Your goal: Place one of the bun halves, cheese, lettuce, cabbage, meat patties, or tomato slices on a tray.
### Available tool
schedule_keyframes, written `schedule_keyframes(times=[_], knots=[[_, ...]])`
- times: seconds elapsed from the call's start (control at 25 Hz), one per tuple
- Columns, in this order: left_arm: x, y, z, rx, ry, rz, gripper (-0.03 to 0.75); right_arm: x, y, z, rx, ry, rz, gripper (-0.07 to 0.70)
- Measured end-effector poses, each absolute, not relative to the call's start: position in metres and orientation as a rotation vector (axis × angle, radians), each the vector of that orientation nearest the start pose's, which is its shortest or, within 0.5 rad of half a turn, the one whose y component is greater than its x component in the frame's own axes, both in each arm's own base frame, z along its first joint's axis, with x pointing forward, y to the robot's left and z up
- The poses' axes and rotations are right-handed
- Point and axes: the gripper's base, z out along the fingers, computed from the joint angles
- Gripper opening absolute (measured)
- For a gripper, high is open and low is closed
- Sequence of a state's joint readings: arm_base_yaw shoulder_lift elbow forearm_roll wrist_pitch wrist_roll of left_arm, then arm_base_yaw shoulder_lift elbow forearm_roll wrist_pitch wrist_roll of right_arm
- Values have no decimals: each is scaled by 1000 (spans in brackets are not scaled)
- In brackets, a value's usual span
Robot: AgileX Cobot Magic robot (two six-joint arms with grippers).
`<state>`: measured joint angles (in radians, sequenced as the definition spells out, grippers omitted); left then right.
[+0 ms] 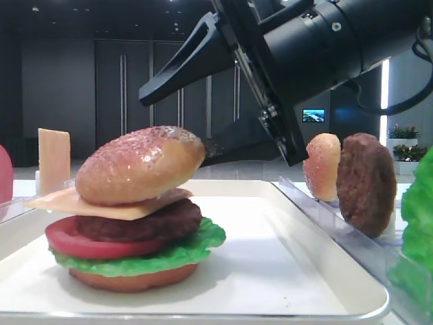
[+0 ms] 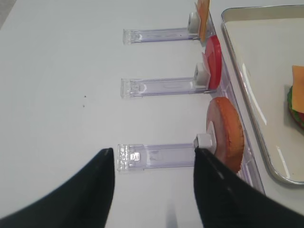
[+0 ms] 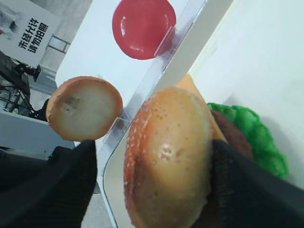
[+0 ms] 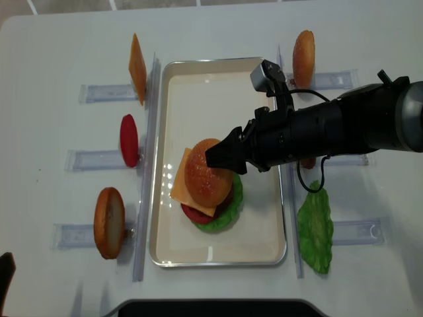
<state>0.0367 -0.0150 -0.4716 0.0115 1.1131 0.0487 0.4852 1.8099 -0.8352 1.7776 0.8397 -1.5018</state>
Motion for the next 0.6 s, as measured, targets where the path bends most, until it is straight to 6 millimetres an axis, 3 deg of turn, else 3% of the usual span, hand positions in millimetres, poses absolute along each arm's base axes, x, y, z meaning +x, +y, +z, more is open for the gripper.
schedule_keyframes(times=[0.6], knots=[[-6,1,265,12,2111,65,408,265,204,175,-687,2237,1118,501]])
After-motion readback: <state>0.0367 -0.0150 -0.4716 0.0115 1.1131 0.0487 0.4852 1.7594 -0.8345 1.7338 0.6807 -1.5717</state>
